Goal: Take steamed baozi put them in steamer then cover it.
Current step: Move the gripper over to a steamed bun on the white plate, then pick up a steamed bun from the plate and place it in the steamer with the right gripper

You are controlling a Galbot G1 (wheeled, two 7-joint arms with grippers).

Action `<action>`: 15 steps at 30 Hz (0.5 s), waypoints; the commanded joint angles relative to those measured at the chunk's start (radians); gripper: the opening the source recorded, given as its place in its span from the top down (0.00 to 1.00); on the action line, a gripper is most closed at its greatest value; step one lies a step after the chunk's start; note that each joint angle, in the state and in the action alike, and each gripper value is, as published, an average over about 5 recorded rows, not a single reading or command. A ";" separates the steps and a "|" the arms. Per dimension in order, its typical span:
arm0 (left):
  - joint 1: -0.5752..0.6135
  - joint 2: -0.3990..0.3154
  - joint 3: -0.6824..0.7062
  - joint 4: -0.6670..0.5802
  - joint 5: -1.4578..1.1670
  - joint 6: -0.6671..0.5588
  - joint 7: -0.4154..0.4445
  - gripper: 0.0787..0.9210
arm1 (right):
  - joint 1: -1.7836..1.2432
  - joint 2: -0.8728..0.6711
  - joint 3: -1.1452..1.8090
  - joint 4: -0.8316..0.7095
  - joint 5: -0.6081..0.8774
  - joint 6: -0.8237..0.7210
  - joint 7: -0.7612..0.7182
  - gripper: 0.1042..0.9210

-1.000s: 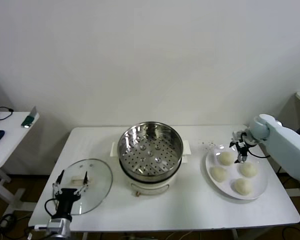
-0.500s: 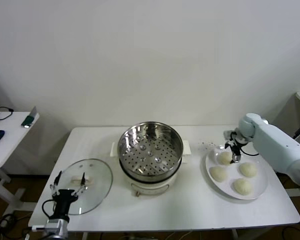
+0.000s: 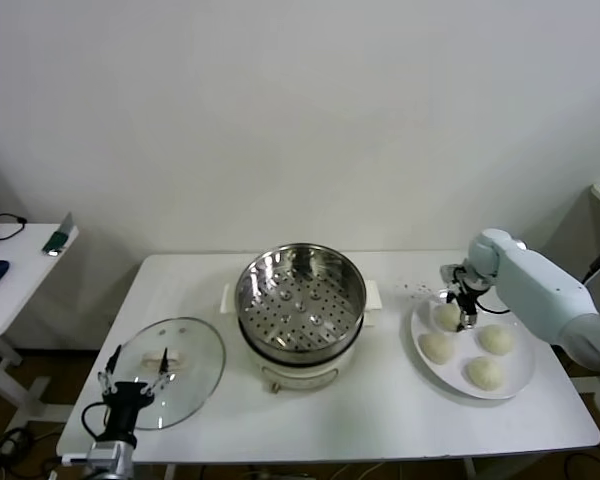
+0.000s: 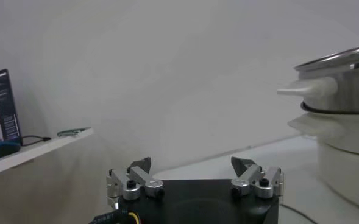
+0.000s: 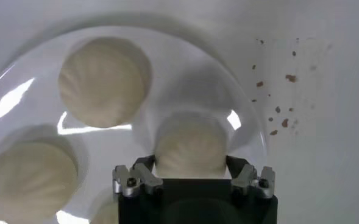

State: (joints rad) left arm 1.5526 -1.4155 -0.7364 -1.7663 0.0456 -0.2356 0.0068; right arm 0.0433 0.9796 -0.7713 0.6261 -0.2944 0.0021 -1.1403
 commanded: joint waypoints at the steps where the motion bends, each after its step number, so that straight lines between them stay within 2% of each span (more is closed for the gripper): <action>1: 0.002 0.001 0.000 -0.001 0.002 -0.001 -0.001 0.12 | 0.002 0.013 -0.005 -0.022 -0.004 0.005 0.001 0.26; 9: 0.011 -0.001 -0.001 -0.007 0.003 -0.003 -0.002 0.12 | 0.037 -0.008 -0.036 0.020 0.006 0.034 -0.006 0.29; 15: 0.022 0.001 -0.003 -0.011 0.000 -0.008 -0.002 0.12 | 0.207 -0.046 -0.206 0.152 0.083 0.106 -0.020 0.29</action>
State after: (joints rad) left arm 1.5684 -1.4153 -0.7386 -1.7751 0.0472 -0.2411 0.0050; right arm 0.1733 0.9544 -0.8959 0.7162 -0.2404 0.0777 -1.1586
